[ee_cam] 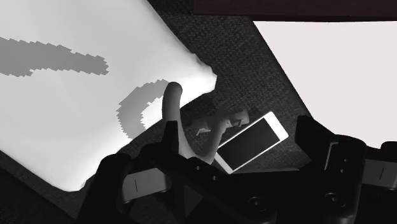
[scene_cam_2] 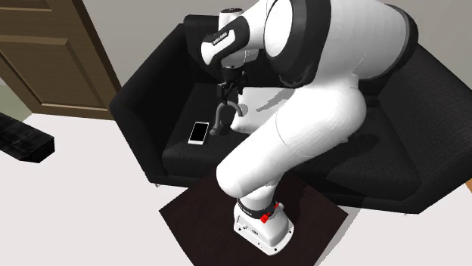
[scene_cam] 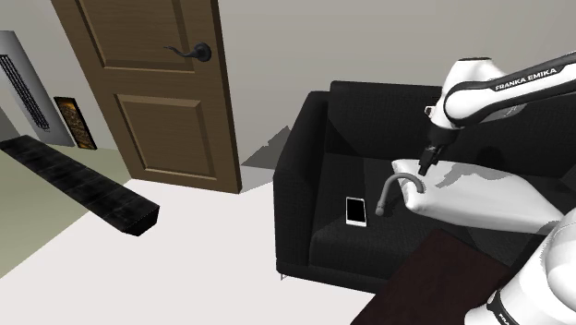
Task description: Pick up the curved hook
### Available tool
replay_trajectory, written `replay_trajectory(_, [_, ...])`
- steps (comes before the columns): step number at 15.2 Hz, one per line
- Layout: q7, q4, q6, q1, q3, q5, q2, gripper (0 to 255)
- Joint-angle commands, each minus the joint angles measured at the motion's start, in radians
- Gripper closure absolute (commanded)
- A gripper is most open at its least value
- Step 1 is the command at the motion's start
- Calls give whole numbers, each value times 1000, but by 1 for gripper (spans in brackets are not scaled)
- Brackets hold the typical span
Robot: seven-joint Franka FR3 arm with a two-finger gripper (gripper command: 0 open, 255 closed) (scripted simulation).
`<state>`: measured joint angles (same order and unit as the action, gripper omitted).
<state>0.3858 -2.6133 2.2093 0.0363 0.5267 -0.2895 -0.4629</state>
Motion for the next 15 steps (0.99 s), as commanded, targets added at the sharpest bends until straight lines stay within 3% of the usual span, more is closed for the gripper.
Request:
replay_trajectory(1, [64, 14, 81, -22, 52, 21, 78, 0])
replay_trajectory(4, [189, 48, 194, -69, 139, 98, 210, 0])
replay_trajectory(6, [299, 80, 261, -110, 196, 192, 310, 0])
replay_trajectory(15, [406, 57, 381, -139, 218, 331, 435, 0])
